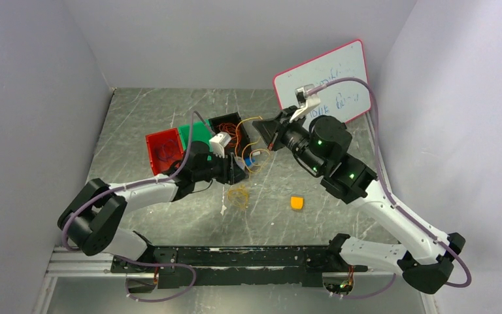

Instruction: Untangle the cables

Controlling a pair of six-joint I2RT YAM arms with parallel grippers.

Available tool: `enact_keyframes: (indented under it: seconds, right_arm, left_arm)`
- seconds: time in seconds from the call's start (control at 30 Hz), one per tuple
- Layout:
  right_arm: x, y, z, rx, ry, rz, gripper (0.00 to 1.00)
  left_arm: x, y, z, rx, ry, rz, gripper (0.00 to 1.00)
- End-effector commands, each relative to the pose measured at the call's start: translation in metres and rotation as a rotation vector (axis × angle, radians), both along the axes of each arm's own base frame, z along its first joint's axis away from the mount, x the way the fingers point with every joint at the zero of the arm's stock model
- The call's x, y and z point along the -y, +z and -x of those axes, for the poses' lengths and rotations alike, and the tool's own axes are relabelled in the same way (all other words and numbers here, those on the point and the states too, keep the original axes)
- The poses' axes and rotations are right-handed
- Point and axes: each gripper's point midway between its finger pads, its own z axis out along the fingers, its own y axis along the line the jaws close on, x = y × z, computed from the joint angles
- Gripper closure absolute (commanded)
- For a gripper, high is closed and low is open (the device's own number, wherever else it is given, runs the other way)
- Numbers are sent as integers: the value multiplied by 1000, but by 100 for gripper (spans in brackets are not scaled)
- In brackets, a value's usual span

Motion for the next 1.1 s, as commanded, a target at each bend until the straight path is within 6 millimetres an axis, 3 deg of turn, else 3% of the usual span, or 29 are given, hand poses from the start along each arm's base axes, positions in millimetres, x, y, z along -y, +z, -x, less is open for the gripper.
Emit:
enact_keyframes:
  seconds: [0.0,0.37,0.53,0.77,0.87,1.07]
  right_arm:
    - [1,42,-2,92,-4,-54,100]
    - [22,78,-6,197,-85,-18,100]
    - [30,77,-10,211,-126,26,100]
    - [28,51,-16,178,-132,104,100]
    - [23,44,-17,177,-112,126,100]
    - [11,39,-23,191,-82,150,100]
  left_arm:
    - [10,-10,7,19,-34,-5,49]
    - [8,-53,27,-53,-25,-60,54]
    - [5,-56,34,-70,-12,-63,54]
    - [-16,-23,20,2,125,-78,50]
    - [-37,1,12,65,222,-103,49]
    - [-96,42,0,173,475,-203,48]
